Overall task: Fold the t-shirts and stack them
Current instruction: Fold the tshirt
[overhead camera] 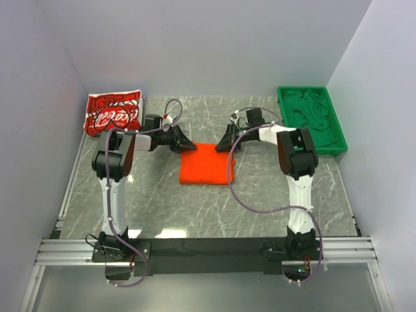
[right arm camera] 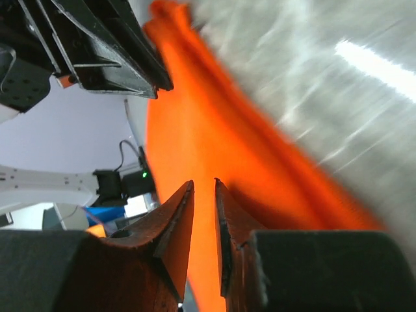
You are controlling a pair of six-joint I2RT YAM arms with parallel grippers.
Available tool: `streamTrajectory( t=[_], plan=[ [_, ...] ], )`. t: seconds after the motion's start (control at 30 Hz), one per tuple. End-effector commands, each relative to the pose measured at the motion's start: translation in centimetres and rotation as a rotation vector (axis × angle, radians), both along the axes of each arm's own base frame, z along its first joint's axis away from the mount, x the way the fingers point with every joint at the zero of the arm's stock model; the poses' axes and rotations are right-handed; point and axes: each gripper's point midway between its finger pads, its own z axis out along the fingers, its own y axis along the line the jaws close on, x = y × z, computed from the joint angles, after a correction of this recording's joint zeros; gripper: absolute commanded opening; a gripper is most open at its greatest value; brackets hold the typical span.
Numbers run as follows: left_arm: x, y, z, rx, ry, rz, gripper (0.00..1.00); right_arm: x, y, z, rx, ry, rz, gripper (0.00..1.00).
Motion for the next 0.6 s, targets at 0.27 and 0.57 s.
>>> streamTrajectory(
  t=[0.27, 0.57],
  plan=[
    [-8.3, -1.3, 6.0, -0.066, -0.071, -0.151, 0.23, -7.5, 0.4, 5.2, 0.085, -0.044, 0.079, 0.26],
    [-6.9, -1.0, -1.8, -0.011, 0.122, -0.103, 0.22, -6.0, -0.8, -3.1, -0.023, 0.063, 0.068, 0.23]
  ],
)
